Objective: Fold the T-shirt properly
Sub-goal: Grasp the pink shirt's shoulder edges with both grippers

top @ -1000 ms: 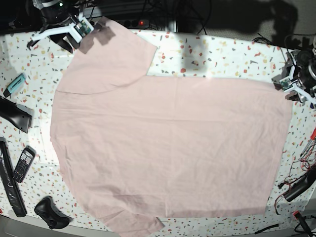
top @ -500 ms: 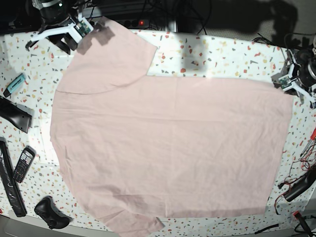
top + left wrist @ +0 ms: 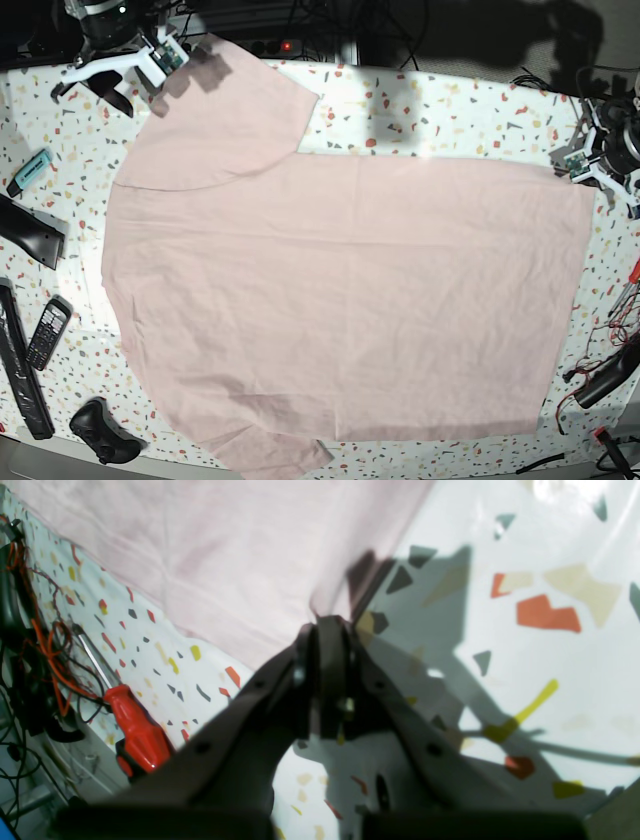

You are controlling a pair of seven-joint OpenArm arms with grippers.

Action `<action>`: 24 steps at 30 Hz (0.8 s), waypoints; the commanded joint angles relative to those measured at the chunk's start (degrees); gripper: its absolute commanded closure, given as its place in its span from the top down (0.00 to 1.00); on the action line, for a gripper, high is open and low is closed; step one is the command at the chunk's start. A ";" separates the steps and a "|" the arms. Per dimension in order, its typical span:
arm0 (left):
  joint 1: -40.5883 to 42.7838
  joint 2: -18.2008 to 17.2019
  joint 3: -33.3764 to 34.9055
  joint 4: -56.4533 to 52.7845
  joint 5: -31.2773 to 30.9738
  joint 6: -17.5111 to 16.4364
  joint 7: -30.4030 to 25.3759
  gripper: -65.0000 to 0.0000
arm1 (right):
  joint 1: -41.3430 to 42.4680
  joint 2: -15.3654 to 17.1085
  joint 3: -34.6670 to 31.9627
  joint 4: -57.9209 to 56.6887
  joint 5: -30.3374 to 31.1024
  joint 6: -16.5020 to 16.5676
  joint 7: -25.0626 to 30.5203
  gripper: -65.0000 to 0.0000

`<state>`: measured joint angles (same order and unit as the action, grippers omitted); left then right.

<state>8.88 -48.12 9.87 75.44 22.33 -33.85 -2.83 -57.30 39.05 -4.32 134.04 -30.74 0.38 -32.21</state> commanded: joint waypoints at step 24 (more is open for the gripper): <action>-0.35 -1.11 -0.37 0.24 0.20 -0.24 1.90 0.00 | 10.16 5.11 0.07 -18.32 -0.83 2.64 3.74 0.41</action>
<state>8.86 -48.12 9.87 75.44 22.26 -33.87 -1.56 -46.85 43.33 -4.69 114.91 -30.89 3.68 -28.58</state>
